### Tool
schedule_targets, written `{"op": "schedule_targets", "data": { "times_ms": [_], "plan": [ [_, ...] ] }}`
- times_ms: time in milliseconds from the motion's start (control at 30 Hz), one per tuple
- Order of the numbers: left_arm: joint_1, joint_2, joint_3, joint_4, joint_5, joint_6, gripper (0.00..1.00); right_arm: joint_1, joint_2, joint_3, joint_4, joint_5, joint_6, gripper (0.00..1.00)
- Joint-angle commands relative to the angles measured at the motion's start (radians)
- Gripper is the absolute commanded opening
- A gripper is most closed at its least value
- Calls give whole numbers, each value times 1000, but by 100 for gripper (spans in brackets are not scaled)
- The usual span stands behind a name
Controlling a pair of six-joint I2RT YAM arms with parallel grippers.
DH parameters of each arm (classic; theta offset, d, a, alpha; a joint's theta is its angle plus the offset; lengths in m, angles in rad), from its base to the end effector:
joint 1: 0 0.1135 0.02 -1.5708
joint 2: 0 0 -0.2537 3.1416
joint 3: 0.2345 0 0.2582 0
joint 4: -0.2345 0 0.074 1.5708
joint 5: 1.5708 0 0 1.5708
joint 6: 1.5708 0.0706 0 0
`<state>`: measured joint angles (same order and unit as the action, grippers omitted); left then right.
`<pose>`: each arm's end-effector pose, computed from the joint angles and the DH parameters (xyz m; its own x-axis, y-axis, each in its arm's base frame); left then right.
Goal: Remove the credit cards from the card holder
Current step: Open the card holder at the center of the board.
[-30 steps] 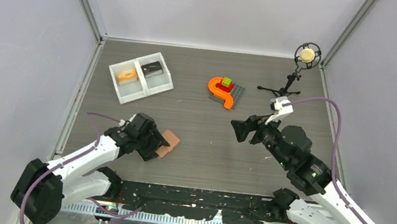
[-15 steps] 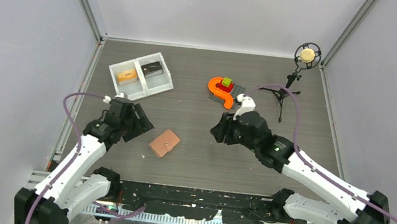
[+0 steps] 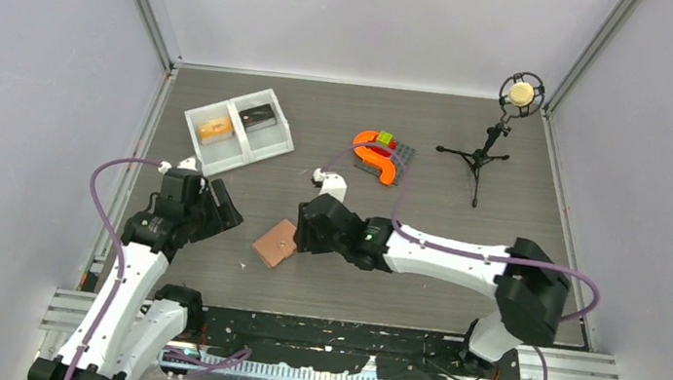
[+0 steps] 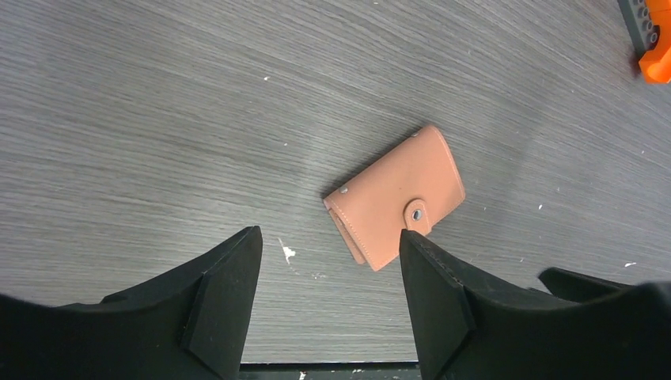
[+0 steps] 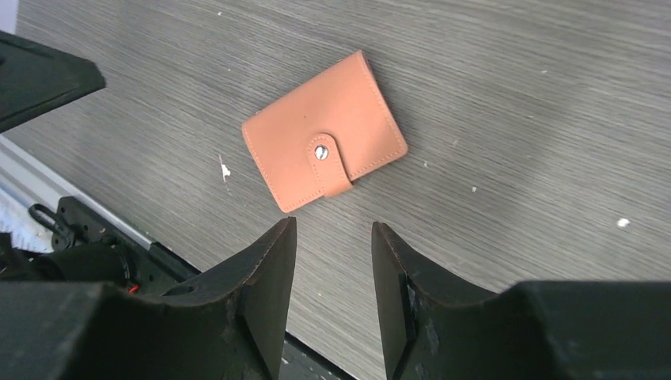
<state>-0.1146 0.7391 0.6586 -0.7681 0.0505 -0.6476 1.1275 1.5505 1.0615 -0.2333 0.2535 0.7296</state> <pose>0.1816 -0.0245 0.2156 -0.6834 -0.5278 -0.5044 -0.3322 0.8400 -0.4290 0.1754 0.3280 0.2080 -0.7405 -0.0551 -0.6698 -0.4027 0.8343 0.3765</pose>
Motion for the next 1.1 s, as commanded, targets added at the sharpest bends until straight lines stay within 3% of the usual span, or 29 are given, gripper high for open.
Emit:
{"op": "schedule_targets", "data": {
  "times_ms": [0, 267, 833, 1067],
  "plan": [
    [9, -18, 31, -19, -43, 24, 67, 29, 100, 111, 37, 66, 66, 47],
    [13, 12, 12, 1, -29, 11, 67, 44, 265, 270, -71, 115, 132, 44],
    [29, 53, 4, 20, -8, -2, 66, 48, 413, 346, -90, 45, 196, 43],
    [34, 75, -31, 55, 52, -21, 64, 61, 494, 422, -208, 97, 158, 43]
  ]
}}
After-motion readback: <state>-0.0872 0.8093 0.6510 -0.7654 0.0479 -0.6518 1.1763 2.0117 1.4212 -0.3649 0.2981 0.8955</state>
